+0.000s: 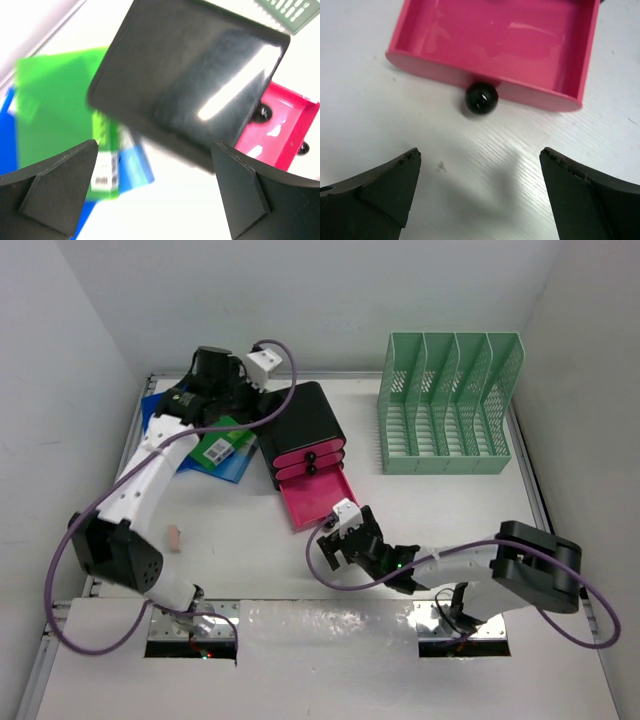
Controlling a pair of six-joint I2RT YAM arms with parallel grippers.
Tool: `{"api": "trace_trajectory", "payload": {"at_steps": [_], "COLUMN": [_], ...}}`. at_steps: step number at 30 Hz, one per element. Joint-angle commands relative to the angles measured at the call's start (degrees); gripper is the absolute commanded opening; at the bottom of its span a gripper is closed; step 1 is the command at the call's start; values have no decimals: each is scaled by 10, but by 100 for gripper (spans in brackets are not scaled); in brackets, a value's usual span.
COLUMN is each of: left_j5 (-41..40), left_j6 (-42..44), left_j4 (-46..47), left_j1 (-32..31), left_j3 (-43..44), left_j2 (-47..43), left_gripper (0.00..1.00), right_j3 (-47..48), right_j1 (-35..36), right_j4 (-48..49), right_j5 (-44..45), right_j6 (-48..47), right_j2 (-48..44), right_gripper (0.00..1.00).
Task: Organize the desk
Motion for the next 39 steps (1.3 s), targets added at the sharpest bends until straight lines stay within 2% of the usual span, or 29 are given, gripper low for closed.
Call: {"api": "trace_trajectory", "payload": {"at_steps": [1, 3, 6, 7, 9, 14, 18, 23, 28, 32, 35, 36, 39], "left_j5": [-62, -93, -83, -74, -70, -73, -63, -56, -9, -19, -85, -120, -167], "left_j6": [1, 6, 15, 24, 37, 64, 102, 133, 150, 160, 123, 116, 96], "left_j4": [-93, -126, -194, -209, -234, -239, -236, -227, -207, -178, -104, -58, 0], "left_j1": [32, 61, 157, 213, 266, 338, 408, 425, 423, 397, 351, 345, 341], "left_j3": [29, 29, 27, 17, -16, -94, -165, -249, -347, -405, -472, -484, -495], "left_j2": [-74, -94, -97, -98, -109, -145, -137, -122, -102, -94, -97, -93, -66], "left_gripper": [96, 97, 97, 97, 96, 96, 96, 94, 93, 94, 95, 95, 95], "right_j3": [-24, -39, -58, -61, -70, -73, -67, -62, -66, -68, -68, -68, -68], "right_j1": [2, 2, 2, 2, 2, -5, -46, -114, -116, -116, -116, -116, -116], "right_j4": [-30, -34, -42, -46, -61, -133, -189, -214, -197, -185, -178, -175, -171], "right_j5": [-25, -32, -45, -45, -43, -14, -14, -49, -52, -47, -43, -41, -35], "right_j6": [-15, -19, -20, -23, -34, -35, -7, 14, 12, 7, -4, -6, -9], "right_j2": [-45, -72, -109, -120, -156, -226, -278, -286, -259, -241, -231, -229, -222], "right_gripper": [99, 99, 99, 99, 99, 99, 99, 99, 99, 99, 99, 99, 99]}}
